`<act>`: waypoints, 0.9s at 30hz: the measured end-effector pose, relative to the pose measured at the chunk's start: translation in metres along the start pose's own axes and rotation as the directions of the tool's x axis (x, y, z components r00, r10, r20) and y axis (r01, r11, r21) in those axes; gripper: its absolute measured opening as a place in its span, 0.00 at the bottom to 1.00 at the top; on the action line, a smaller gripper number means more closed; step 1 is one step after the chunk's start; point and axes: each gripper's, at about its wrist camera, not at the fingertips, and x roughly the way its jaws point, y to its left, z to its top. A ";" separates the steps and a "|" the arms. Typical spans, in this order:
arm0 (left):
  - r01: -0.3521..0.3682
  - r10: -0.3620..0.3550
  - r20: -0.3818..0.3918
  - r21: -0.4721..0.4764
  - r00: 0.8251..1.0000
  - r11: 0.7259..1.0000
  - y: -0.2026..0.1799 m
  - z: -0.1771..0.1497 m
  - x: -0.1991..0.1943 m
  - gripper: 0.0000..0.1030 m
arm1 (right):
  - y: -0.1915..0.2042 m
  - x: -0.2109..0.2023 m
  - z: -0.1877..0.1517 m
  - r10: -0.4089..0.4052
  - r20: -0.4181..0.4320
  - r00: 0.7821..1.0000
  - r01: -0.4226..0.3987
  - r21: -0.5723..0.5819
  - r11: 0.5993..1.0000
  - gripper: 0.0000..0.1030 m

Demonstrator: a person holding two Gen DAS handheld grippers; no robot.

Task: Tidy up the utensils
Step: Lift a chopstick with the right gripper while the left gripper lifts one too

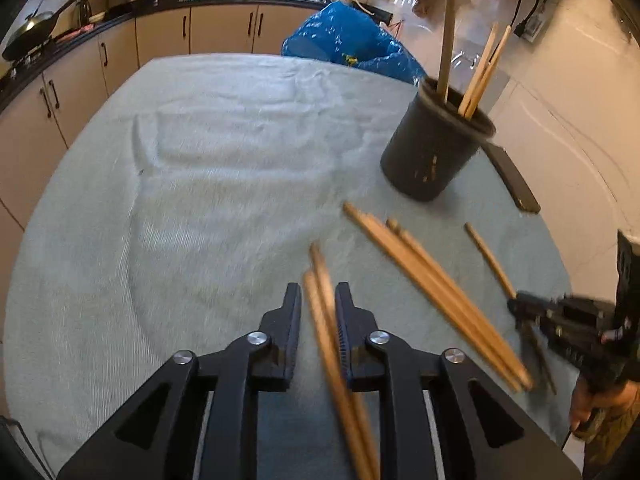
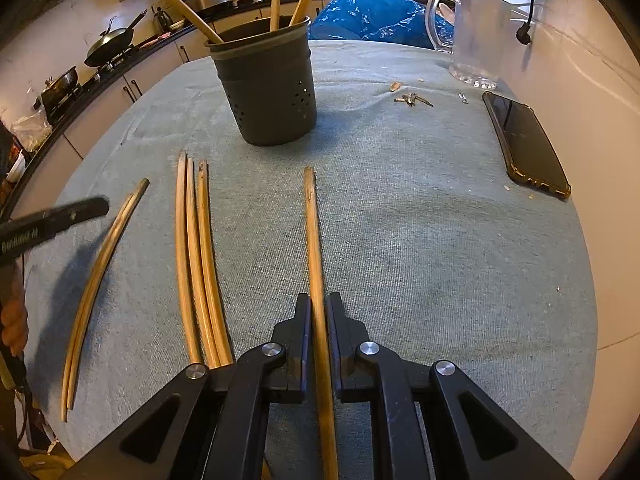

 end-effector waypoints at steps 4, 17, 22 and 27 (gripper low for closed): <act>-0.074 0.082 -0.082 0.100 0.993 0.992 -0.015 0.024 0.033 0.25 | -0.003 0.001 0.002 0.013 -0.004 1.000 -0.013 0.019 1.000 0.08; -0.120 0.196 -0.205 0.331 0.959 0.936 -0.046 0.050 0.070 0.09 | 0.027 0.040 0.066 -0.073 -0.087 0.994 0.060 -0.143 0.988 0.12; -0.100 0.163 -0.166 0.334 0.972 0.937 -0.052 0.044 0.067 0.08 | 0.031 0.052 0.086 -0.048 -0.111 0.993 0.035 -0.112 0.993 0.08; -0.060 0.081 -0.081 0.235 0.993 0.970 -0.044 0.050 0.031 0.07 | 0.023 0.045 0.088 -0.015 -0.060 0.998 0.012 -0.052 0.999 0.06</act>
